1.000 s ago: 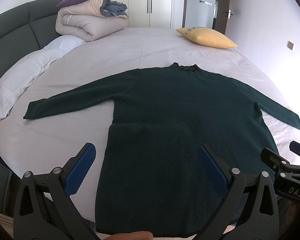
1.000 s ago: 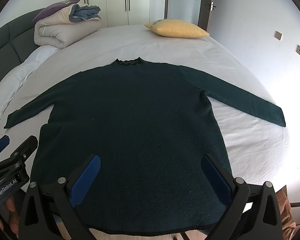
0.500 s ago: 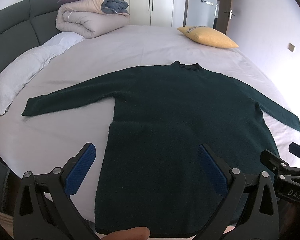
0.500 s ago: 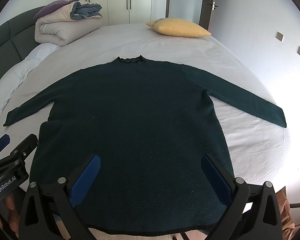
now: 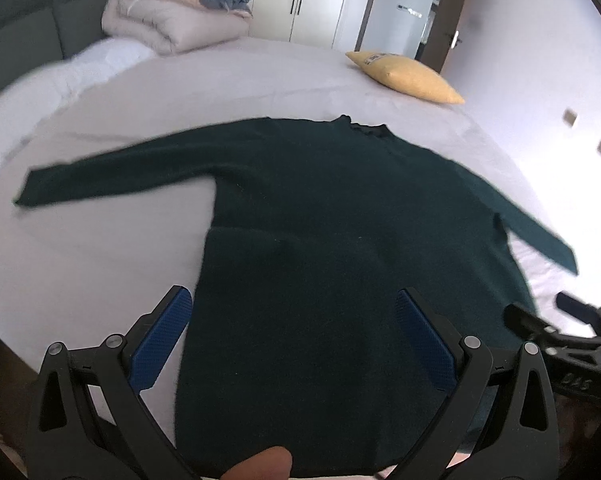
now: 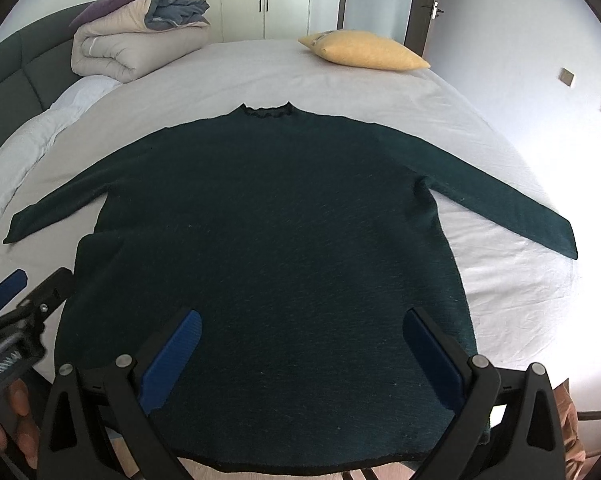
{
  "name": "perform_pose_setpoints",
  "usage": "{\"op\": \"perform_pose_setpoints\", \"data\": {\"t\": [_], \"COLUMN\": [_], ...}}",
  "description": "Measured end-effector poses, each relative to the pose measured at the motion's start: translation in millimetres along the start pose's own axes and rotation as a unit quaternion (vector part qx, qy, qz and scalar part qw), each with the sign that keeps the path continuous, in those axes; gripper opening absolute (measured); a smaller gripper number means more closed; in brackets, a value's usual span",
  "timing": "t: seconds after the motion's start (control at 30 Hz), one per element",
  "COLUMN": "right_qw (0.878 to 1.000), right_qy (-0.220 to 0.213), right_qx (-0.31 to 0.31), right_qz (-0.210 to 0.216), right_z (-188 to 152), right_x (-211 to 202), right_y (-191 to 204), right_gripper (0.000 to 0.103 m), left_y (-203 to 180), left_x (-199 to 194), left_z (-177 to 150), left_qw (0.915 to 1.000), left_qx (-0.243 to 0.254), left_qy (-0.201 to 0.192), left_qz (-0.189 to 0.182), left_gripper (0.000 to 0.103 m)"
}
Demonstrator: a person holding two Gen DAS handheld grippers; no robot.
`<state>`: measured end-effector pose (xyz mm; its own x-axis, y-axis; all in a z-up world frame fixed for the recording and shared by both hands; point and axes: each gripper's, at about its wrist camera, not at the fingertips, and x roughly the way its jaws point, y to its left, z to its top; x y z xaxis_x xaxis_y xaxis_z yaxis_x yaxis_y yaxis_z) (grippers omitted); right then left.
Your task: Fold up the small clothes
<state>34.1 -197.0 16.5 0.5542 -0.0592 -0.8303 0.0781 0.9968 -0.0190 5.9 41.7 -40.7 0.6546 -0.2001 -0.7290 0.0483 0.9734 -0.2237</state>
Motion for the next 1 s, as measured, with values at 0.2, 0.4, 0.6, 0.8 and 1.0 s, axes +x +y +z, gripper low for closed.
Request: {"op": "perform_pose_setpoints", "data": {"t": [0.2, 0.4, 0.6, 0.8, 1.0], "right_qw": [1.0, 1.0, 0.999, 0.999, 0.998], "right_qy": [0.0, -0.006, -0.013, -0.003, 0.023], "right_qx": [0.007, 0.01, 0.023, 0.018, 0.01], "right_qz": [0.011, 0.023, 0.042, 0.046, 0.051], "right_z": [4.7, 5.9, 9.8, 13.0, 15.7], "right_x": [8.6, 12.9, 19.2, 31.9, 51.9], "right_y": [2.2, 3.1, -0.5, 6.2, 20.1], "right_gripper": [0.103, 0.103, 0.103, 0.103, 0.103], "left_y": [46.1, 113.6, 240.7, 358.2, 434.3], "left_x": [10.0, 25.2, 21.4, 35.2, 71.8], "left_z": [10.0, 19.0, 34.2, 40.4, 21.3], "left_qw": [0.9945, 0.9771, 0.9275, 0.8412, 0.7609], "left_qx": [-0.071, -0.168, -0.344, -0.504, -0.618], "left_qy": [0.011, 0.02, -0.076, -0.142, -0.141], "left_qz": [-0.076, -0.129, -0.126, -0.134, -0.138], "left_gripper": [0.103, 0.103, 0.103, 0.103, 0.103]}}
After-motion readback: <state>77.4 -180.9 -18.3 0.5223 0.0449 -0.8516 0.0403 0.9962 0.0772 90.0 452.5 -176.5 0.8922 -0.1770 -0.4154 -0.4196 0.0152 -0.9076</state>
